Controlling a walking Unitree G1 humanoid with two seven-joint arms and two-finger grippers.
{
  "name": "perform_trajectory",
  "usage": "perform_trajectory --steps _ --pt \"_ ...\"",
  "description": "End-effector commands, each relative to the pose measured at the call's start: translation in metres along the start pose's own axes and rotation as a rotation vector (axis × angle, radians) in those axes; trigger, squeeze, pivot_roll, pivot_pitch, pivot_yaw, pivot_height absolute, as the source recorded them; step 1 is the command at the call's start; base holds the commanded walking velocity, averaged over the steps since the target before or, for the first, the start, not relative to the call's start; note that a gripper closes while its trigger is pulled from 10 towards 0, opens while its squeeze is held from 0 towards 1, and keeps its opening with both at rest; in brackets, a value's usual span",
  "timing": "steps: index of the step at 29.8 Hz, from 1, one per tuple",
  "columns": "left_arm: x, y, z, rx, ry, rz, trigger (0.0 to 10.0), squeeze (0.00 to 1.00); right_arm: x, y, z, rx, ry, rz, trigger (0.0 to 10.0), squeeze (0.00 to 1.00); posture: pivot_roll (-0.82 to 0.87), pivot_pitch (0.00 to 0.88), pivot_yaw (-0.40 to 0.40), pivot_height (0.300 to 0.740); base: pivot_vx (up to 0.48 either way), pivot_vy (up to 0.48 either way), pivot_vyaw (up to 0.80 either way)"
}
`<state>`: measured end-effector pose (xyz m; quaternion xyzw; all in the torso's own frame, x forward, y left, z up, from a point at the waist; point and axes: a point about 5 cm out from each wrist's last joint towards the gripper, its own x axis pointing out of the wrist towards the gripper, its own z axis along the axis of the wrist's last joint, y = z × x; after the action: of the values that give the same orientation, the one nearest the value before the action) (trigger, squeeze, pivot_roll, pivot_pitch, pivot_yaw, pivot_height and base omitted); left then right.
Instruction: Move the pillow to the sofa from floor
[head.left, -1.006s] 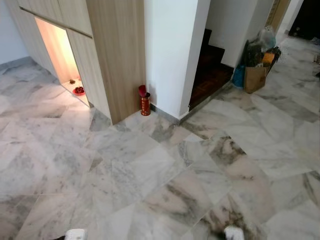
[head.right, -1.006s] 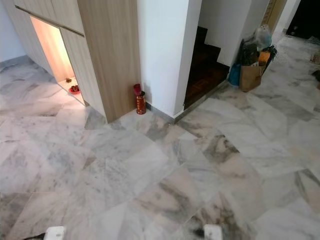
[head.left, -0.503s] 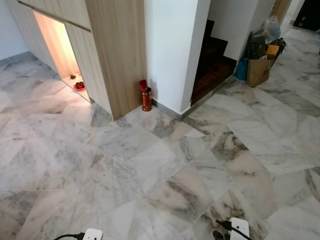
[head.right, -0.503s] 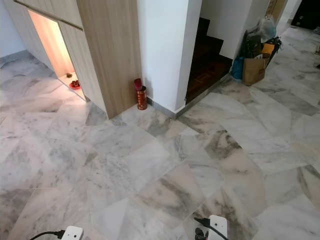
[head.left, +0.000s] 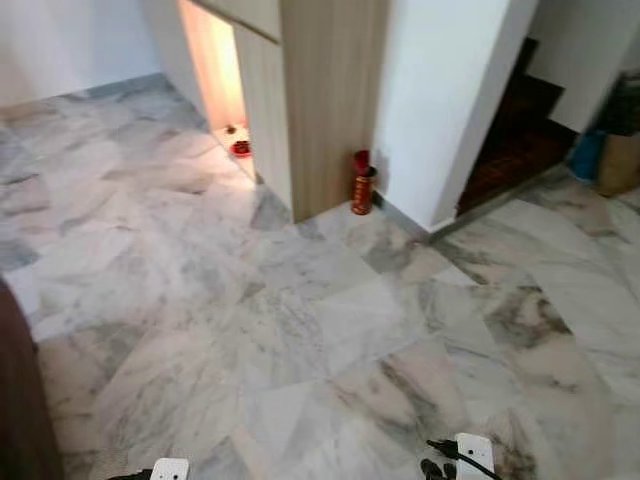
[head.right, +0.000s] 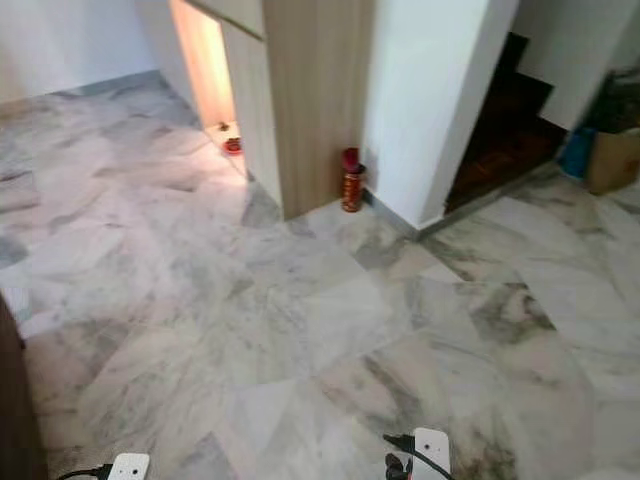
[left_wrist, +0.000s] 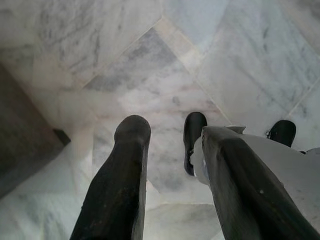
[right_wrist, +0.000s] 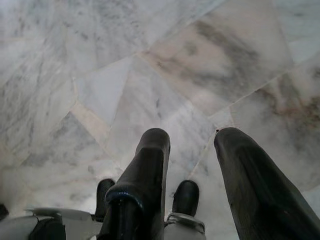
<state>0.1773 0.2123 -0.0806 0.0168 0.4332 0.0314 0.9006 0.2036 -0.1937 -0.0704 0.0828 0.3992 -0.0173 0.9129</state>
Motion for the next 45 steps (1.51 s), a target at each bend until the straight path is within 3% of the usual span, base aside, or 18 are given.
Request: perform_trajectory --steps 1,15,28,32,39,45 --pt "-0.001 0.005 -0.003 -0.023 0.011 0.023 10.0 0.00 0.000 0.002 -0.004 -0.003 0.011 0.008 10.0 0.00 0.01 0.079 0.010 0.740 0.000 0.000 0.80" --pt "0.000 0.000 0.000 -0.041 0.003 0.027 10.0 0.00 -0.001 0.001 -0.005 -0.016 0.018 0.020 10.0 0.00 0.02 0.097 -0.011 0.740 0.000 0.000 0.80" --pt "0.002 -0.004 0.004 -0.031 -0.004 0.024 10.0 0.00 0.001 0.006 -0.004 0.013 0.018 0.021 10.0 0.00 0.07 0.052 -0.022 0.740 0.000 0.000 0.80" --pt "0.002 -0.005 0.006 -0.019 -0.005 0.024 10.0 0.00 0.001 0.002 -0.001 0.063 0.017 0.002 10.0 0.00 0.07 0.056 -0.033 0.740 0.000 0.000 0.31" --pt "0.002 -0.003 0.006 -0.020 -0.006 0.029 10.0 0.00 0.001 0.002 0.002 0.033 -0.002 0.006 10.0 0.00 0.04 0.071 -0.025 0.740 0.000 0.000 0.00" --pt "0.001 0.000 0.001 -0.004 0.009 0.026 10.0 0.00 -0.001 0.004 -0.007 0.044 0.011 0.010 10.0 0.00 0.03 0.076 0.002 0.740 0.000 0.000 0.80"
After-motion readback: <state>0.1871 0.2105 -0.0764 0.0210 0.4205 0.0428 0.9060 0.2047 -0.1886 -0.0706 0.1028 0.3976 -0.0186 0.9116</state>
